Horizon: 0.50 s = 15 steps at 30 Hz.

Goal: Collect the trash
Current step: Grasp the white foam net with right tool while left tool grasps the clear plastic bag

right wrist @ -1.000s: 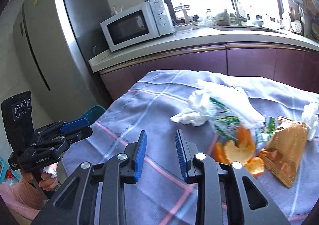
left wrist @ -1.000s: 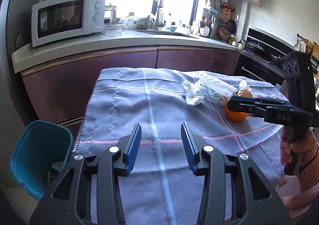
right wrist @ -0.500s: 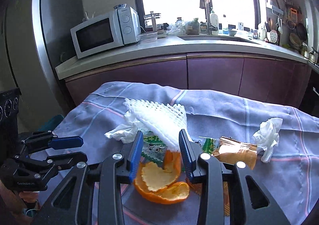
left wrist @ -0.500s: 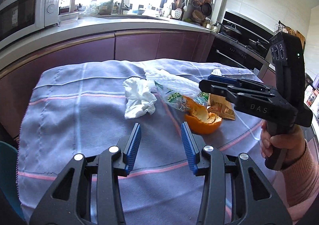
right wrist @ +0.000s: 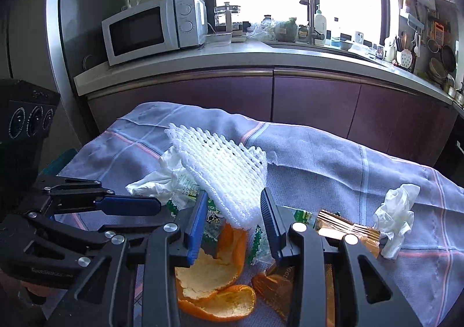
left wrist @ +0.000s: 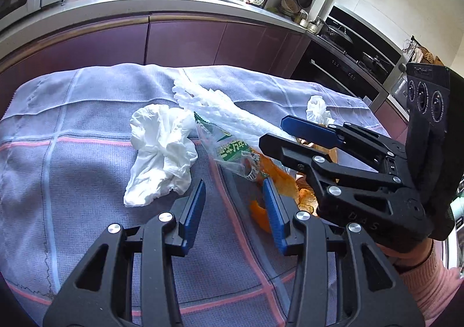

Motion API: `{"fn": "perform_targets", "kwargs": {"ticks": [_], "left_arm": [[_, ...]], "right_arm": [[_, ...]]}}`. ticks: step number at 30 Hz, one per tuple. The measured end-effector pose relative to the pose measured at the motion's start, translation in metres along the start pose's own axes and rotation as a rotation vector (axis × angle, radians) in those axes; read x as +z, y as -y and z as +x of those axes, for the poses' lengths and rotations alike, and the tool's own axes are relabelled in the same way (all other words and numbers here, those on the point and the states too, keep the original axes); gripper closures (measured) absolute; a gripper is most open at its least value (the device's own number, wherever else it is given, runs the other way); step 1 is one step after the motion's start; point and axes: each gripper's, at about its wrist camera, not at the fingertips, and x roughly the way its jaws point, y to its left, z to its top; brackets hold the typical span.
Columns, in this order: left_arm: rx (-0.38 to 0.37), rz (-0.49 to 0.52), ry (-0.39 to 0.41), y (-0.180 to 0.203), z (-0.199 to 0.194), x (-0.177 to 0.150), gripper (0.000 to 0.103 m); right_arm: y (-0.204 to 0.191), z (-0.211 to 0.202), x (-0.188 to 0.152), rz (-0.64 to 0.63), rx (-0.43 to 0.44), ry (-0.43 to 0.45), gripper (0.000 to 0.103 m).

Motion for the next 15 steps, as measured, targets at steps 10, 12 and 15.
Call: {"fn": "perform_targets", "kwargs": {"ticks": [10, 12, 15], "left_arm": [[-0.061, -0.041, -0.013, -0.006, 0.020, 0.015, 0.062], [-0.076, -0.052, -0.013, -0.007, 0.022, 0.018, 0.061], [-0.087, -0.052, -0.007, -0.008, 0.022, 0.021, 0.061]], "right_arm": [[0.014, 0.000, 0.000, 0.037, 0.043, -0.001, 0.085], [0.017, -0.003, 0.000, 0.049, 0.047, 0.008, 0.087], [0.022, -0.005, 0.000, 0.079, 0.063, 0.020, 0.089]]}}
